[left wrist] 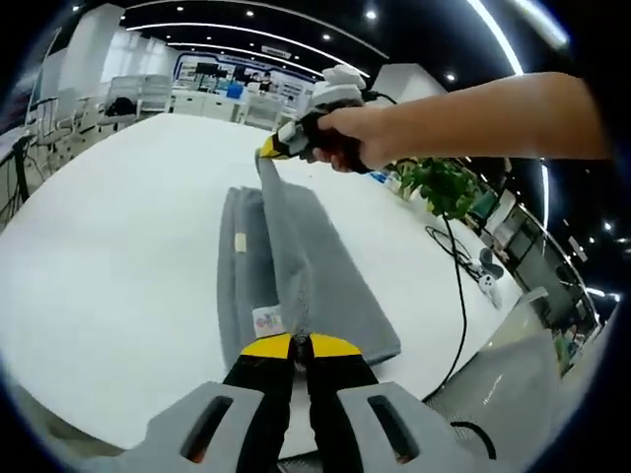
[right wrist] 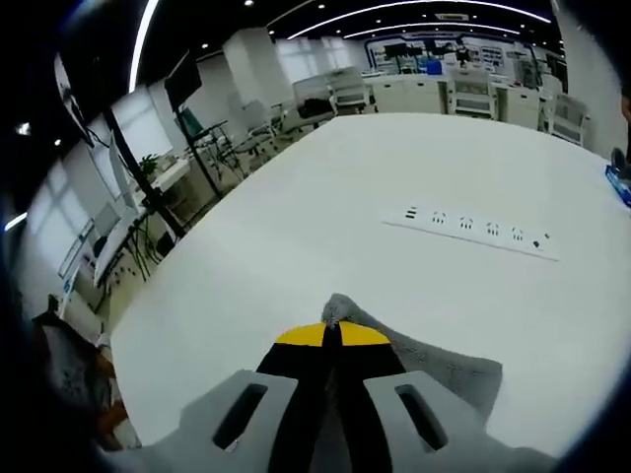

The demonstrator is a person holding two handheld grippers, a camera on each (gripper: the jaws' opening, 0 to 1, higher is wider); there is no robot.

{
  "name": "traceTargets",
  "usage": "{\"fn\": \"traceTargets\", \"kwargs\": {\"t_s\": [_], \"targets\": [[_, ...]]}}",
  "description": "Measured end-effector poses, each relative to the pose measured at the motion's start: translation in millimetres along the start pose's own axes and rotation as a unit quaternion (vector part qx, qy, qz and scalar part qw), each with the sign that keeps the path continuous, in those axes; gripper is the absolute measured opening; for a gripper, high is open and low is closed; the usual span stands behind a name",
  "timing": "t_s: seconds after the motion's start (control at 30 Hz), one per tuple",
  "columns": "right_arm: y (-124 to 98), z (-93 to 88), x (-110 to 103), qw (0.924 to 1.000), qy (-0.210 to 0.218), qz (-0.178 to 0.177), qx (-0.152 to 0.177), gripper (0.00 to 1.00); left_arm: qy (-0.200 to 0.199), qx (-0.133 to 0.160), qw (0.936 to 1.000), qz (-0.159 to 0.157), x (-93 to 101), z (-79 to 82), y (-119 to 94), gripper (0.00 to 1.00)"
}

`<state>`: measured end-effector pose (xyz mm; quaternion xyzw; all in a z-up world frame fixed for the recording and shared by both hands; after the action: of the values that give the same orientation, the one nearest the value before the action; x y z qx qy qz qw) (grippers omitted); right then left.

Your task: Fold the towel on the table until its edges align and the towel forms a compact rectangular stack.

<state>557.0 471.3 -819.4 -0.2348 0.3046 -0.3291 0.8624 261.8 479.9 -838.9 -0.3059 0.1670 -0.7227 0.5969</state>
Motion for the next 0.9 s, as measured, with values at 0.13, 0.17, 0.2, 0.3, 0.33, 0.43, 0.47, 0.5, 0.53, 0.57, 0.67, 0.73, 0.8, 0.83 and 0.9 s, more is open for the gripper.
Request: {"fn": "traceTargets", "kwargs": {"t_s": [0.13, 0.17, 0.2, 0.3, 0.33, 0.43, 0.47, 0.5, 0.53, 0.57, 0.67, 0.73, 0.8, 0.83, 0.9], "targets": [[8.0, -3.8, -0.6, 1.0000, -0.001, -0.003, -0.006, 0.00, -0.013, -0.013, 0.9998, 0.009, -11.3, -5.6, 5.2, 0.04], [10.8, -4.6, -1.0, 0.9999, -0.004, -0.004, -0.009, 0.00, -0.016, -0.016, 0.9997, 0.010, -13.7, -6.9, 6.4, 0.04], [12.5, -5.1, -1.0, 0.9999, -0.005, -0.006, -0.009, 0.00, -0.021, -0.022, 0.9994, 0.013, -16.3, -8.8, 7.5, 0.04], [20.5, -7.6, -1.7, 0.9999, 0.006, -0.006, -0.010, 0.00, -0.030, -0.031, 0.9989, 0.018, -21.7, -11.7, 10.3, 0.04], [22.7, -8.5, -2.3, 0.9999, 0.005, -0.006, -0.011, 0.00, -0.036, -0.032, 0.9987, 0.018, -23.6, -12.0, 10.8, 0.04], [30.5, -12.0, -2.2, 0.9999, 0.004, -0.008, -0.015, 0.00, -0.041, -0.036, 0.9982, 0.025, -29.4, -14.3, 12.9, 0.04], [33.6, -14.0, -2.0, 0.9998, 0.004, -0.009, -0.017, 0.00, -0.046, -0.039, 0.9978, 0.027, -31.1, -15.7, 12.7, 0.05], [35.8, -15.4, -1.4, 0.9998, 0.003, -0.011, -0.019, 0.00, -0.049, -0.040, 0.9976, 0.028, -32.4, -16.6, 12.6, 0.05], [37.6, -16.4, -0.8, 0.9997, 0.003, -0.012, -0.019, 0.00, -0.051, -0.040, 0.9975, 0.029, -33.7, -17.0, 12.4, 0.05], [39.3, -17.3, -0.3, 0.9997, 0.004, -0.014, -0.019, 0.00, -0.056, -0.040, 0.9972, 0.031, -36.0, -17.6, 12.3, 0.05], [46.7, -21.1, 1.5, 0.9996, 0.015, -0.019, -0.015, 0.00, -0.066, -0.041, 0.9963, 0.036, -41.5, -19.6, 12.2, 0.04], [51.9, -24.2, 1.1, 0.9995, 0.015, -0.022, -0.017, 0.00, -0.074, -0.045, 0.9956, 0.036, -42.8, -22.2, 11.4, 0.04], [56.3, -27.3, 1.0, 0.9994, 0.014, -0.025, -0.020, 0.00, -0.076, -0.045, 0.9954, 0.036, -44.5, -24.2, 10.6, 0.04], [58.0, -28.6, 1.0, 0.9994, 0.013, -0.025, -0.020, 0.00, -0.079, -0.045, 0.9951, 0.038, -46.4, -24.5, 10.3, 0.04], [61.2, -31.9, 1.3, 0.9994, 0.003, -0.028, -0.021, 0.01, -0.091, -0.045, 0.9941, 0.036, -46.9, -23.8, 9.5, 0.05]]}}
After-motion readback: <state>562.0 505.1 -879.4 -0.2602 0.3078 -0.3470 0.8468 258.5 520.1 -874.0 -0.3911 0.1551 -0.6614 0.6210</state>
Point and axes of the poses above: the point that each gripper's makers call its tool centre point, and the gripper's own axes: y roughly forward along the fingers, x roughly to its right, z roughly out of its top, the point moved 2 cm from there along -y, roughly backward along the fingers, and after that the axes turned 8 degrees about z, right-handed, at the moved point
